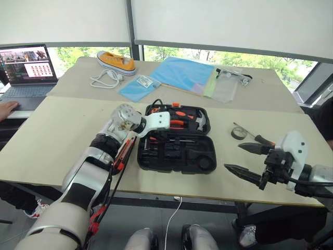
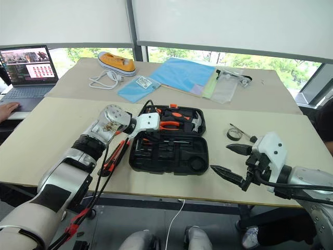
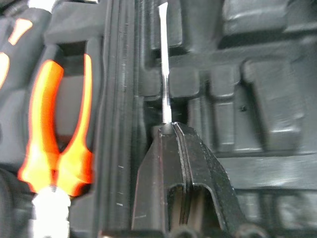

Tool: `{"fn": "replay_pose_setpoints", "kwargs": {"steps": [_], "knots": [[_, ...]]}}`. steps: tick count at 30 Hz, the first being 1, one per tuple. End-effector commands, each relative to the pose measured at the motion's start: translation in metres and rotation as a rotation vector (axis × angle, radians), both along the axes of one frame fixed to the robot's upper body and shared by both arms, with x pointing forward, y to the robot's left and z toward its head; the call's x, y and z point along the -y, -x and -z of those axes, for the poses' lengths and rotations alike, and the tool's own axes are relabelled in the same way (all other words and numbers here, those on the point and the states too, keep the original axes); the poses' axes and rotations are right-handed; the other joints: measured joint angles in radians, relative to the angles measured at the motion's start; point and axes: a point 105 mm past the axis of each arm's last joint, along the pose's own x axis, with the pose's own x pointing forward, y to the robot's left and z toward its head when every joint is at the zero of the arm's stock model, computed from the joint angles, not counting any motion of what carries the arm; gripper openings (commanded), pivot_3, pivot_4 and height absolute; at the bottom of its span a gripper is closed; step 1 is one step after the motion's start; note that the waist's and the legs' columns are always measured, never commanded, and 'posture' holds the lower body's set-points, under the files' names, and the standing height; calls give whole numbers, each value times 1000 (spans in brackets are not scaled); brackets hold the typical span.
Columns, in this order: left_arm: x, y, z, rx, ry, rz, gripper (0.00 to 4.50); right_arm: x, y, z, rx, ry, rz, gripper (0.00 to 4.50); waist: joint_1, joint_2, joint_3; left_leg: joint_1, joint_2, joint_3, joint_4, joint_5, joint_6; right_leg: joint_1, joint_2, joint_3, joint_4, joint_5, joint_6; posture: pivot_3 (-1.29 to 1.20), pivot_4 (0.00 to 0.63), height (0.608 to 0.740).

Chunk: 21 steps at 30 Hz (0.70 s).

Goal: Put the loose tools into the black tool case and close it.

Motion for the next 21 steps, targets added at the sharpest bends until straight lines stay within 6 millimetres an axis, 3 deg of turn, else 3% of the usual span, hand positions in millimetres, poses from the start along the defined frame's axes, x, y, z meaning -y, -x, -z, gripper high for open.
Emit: {"fn": "replay_pose_setpoints", "kwargs": {"steps": [1, 4, 9, 16, 21], "knots": [[-5, 22, -50, -45, 198, 97, 1502, 37, -23, -7, 30, 101, 192, 4500, -8, 0, 0, -1, 0, 0, 0, 0, 0, -1, 0, 0, 0, 0, 0, 0, 150, 718], [-14, 44, -62, -74, 267, 161, 2577, 61, -49, -3, 14, 195, 297, 4500, -24, 1, 0, -1, 0, 0, 0, 1, -1, -1, 1, 0, 0, 4, -7, 0, 150, 718], [-19, 76, -66, -137, 295, 228, 4318, 84, -91, 8, -45, 368, 348, 4500, -31, 4, 0, 1, 0, 1, -1, 1, -2, 0, 2, 0, 0, 2, -7, 0, 150, 718], [-16, 91, -72, -112, 332, 204, 4318, 109, -123, 31, -243, 507, 368, 4500, -27, 7, 2, 1, 0, 1, -1, 3, -4, 1, 2, 0, -1, 1, -5, 0, 150, 718], [-22, 96, -77, -94, 342, 168, 4318, 113, -131, 34, -368, 448, 365, 4500, -38, 9, 3, 1, 0, 2, -2, 3, -5, 1, 2, -1, -1, 2, -8, 0, 150, 718]]}}
